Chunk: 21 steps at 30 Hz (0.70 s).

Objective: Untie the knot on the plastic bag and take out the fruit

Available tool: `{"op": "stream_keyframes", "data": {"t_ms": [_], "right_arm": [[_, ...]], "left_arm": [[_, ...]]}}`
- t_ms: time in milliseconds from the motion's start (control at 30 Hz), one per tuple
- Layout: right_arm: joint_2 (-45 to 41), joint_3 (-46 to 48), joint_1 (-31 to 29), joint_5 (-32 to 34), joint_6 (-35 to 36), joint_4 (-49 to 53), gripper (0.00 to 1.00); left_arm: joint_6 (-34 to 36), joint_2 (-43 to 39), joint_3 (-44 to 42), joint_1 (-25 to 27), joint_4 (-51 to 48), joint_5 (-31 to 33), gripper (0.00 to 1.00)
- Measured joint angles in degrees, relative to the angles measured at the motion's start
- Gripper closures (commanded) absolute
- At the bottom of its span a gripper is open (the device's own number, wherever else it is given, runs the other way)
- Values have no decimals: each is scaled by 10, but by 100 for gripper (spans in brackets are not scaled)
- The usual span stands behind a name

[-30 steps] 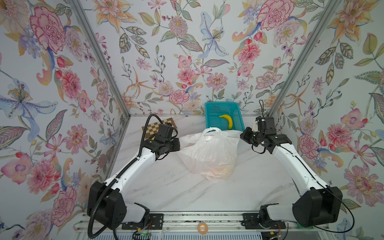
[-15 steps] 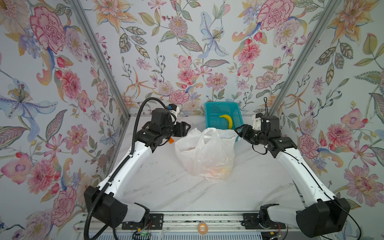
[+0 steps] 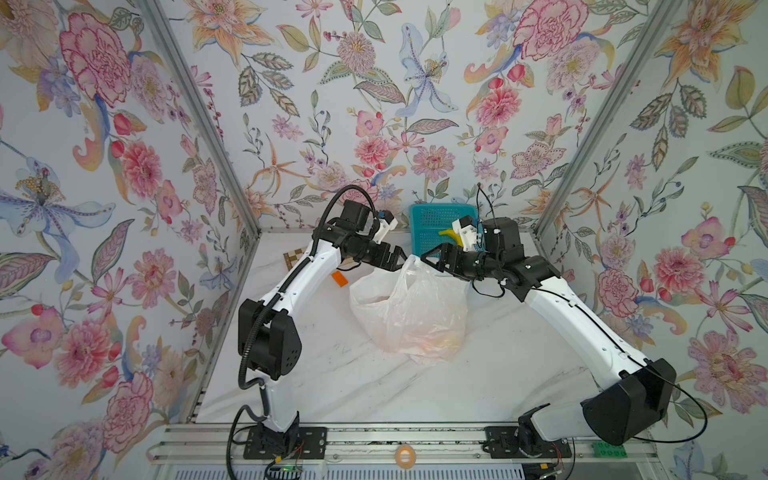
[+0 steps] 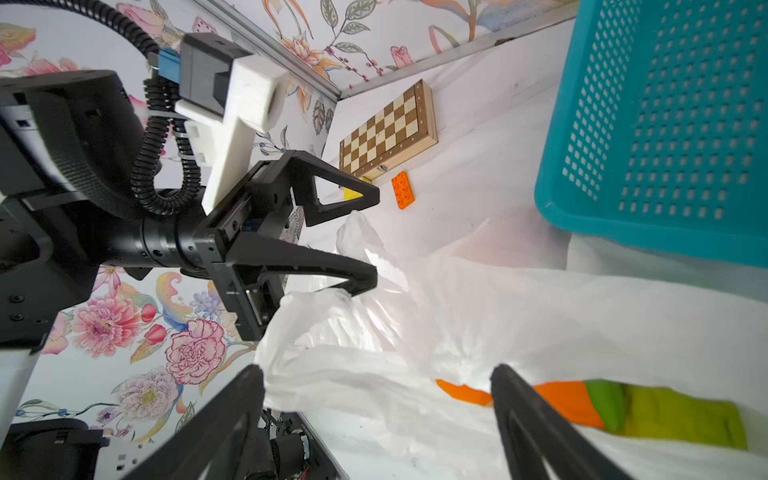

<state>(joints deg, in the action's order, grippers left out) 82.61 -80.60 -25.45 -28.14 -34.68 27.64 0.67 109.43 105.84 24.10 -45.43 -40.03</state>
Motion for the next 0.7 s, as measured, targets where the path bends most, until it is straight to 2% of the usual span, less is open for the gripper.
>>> {"op": "stream_keyframes", "data": {"t_ms": [67,133,333,533,700], "right_arm": [[4,0,-1,0,0,8,12],[5,0,-1,1,0,14,12],[5,0,-4,1,0,17,11],[10,-4,-9,13,5,19,1],[11,-4,-24,56,54,22,1]], "left_arm": [[21,13,8,0,-23,-21,1],[43,30,24,0,-51,-48,8],[98,64,43,8,-103,-73,56],[76,65,38,10,-71,-69,87],[35,44,-3,10,-6,-59,96]]}}
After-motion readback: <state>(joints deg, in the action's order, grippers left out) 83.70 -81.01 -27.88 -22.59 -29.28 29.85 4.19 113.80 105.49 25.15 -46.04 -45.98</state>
